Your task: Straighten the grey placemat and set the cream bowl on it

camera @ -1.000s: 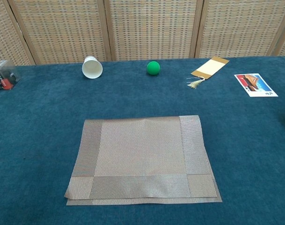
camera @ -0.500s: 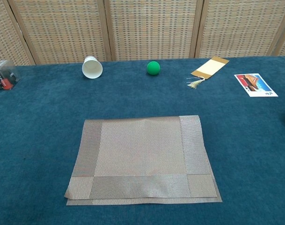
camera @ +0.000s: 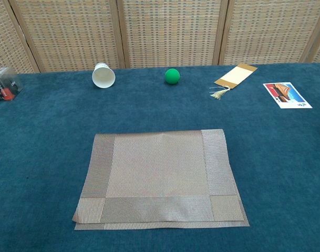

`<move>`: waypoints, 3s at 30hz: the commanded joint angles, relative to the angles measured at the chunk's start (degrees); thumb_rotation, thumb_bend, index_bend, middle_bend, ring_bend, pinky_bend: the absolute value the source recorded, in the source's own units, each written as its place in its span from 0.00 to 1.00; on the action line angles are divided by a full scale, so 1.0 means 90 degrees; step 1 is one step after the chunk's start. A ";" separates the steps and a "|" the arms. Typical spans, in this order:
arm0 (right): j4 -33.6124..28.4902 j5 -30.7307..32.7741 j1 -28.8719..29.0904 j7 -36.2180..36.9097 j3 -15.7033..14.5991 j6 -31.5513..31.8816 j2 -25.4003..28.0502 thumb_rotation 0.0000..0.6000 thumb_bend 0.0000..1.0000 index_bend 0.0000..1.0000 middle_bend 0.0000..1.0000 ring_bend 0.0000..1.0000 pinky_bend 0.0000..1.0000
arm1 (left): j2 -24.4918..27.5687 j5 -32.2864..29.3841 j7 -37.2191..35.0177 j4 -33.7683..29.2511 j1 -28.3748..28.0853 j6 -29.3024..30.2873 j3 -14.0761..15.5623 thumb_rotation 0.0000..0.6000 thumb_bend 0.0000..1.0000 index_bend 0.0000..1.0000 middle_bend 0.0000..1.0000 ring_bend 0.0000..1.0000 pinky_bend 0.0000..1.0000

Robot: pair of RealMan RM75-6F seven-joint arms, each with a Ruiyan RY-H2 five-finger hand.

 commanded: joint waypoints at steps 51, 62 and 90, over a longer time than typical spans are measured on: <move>-0.1143 -0.2364 -0.1343 0.3242 -0.0288 0.1720 0.1324 1.00 0.21 0.16 0.00 0.00 0.00 | -0.1958 0.1247 0.1820 -0.0389 -0.1461 -0.1833 0.0389 1.00 0.40 0.42 0.00 0.00 0.00; -0.1249 -0.2319 -0.1375 0.3437 -0.0229 0.1640 0.1429 1.00 0.21 0.16 0.00 0.00 0.00 | -0.2532 0.1077 0.2359 -0.0280 -0.1584 -0.2172 0.0584 1.00 0.40 0.47 0.00 0.00 0.00; -0.1274 -0.2270 -0.1379 0.3559 -0.0195 0.1453 0.1462 1.00 0.21 0.15 0.00 0.00 0.00 | -0.2957 0.1211 0.2400 0.0431 -0.1552 -0.2039 0.0945 1.00 0.40 0.47 0.00 0.00 0.00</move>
